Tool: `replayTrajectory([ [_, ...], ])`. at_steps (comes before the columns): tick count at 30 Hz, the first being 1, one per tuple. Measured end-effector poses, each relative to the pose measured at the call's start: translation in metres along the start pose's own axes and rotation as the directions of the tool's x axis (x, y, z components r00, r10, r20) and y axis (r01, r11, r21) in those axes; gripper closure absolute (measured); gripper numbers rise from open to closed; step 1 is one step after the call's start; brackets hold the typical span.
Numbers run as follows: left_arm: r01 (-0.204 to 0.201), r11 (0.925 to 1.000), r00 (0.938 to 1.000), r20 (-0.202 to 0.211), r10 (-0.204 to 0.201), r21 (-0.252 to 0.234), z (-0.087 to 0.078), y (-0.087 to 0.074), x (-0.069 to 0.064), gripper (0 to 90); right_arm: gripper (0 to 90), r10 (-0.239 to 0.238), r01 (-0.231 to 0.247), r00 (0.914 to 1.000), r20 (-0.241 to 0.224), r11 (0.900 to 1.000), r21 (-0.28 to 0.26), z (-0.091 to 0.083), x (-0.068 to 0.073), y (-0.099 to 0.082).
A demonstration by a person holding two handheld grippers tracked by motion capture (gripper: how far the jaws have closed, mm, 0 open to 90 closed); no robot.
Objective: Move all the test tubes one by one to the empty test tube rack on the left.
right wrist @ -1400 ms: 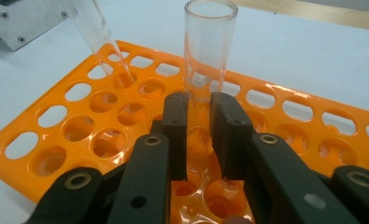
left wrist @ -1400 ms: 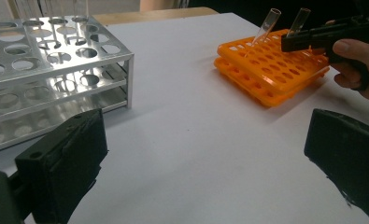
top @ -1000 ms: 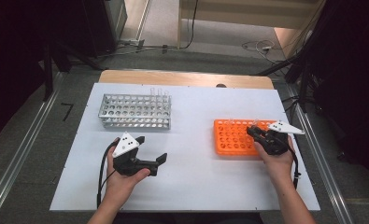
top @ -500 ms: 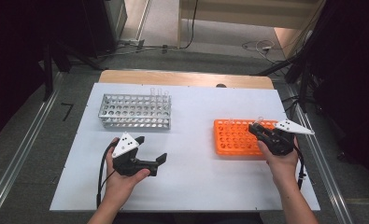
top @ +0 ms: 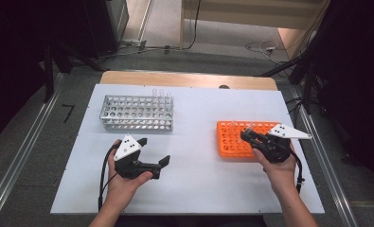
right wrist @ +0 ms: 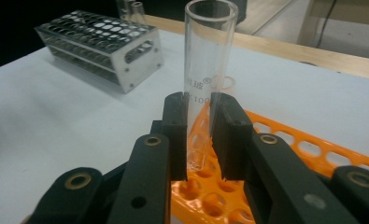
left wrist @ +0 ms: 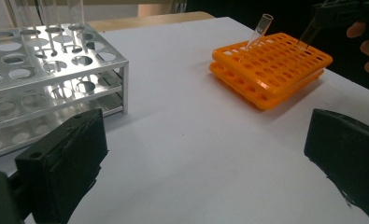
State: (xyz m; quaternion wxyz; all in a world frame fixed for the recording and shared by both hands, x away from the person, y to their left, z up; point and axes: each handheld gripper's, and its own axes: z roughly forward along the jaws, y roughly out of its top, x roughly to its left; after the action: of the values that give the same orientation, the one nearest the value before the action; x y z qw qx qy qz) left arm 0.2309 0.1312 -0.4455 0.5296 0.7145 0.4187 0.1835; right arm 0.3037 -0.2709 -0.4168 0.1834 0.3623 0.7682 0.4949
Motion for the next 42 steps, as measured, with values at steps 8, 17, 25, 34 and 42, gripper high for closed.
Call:
replayTrajectory([
  [8, -0.033, 0.9995, 0.9990, 0.031, 0.033, 0.002, 0.001, 0.003, -0.009, 0.5, 74.2, -0.038, 0.039, 0.9946, -0.097, 0.9991, 0.013, 0.009, 0.028, 0.003],
  [17, -0.038, 0.9992, 0.9973, 0.062, 0.039, -0.007, 0.003, 0.006, -0.016, 1.5, 74.2, -0.072, 0.079, 0.9816, -0.177, 0.9963, 0.033, 0.020, 0.054, 0.001],
  [25, -0.044, 0.9988, 0.9947, 0.092, 0.045, -0.022, 0.004, 0.011, -0.022, 3.5, 74.2, -0.089, 0.102, 0.9697, -0.227, 0.9937, 0.046, 0.028, 0.069, -0.002],
  [34, -0.055, 0.9980, 0.9877, 0.145, 0.059, -0.030, 0.007, 0.016, -0.032, 10.7, 74.2, -0.110, 0.130, 0.9557, -0.273, 0.9897, 0.060, 0.035, 0.086, -0.005],
  [42, -0.066, 0.9973, 0.9818, 0.176, 0.071, -0.032, 0.009, 0.021, -0.042, 21.0, 74.3, -0.119, 0.147, 0.9462, -0.301, 0.9867, 0.070, 0.041, 0.097, -0.007],
])
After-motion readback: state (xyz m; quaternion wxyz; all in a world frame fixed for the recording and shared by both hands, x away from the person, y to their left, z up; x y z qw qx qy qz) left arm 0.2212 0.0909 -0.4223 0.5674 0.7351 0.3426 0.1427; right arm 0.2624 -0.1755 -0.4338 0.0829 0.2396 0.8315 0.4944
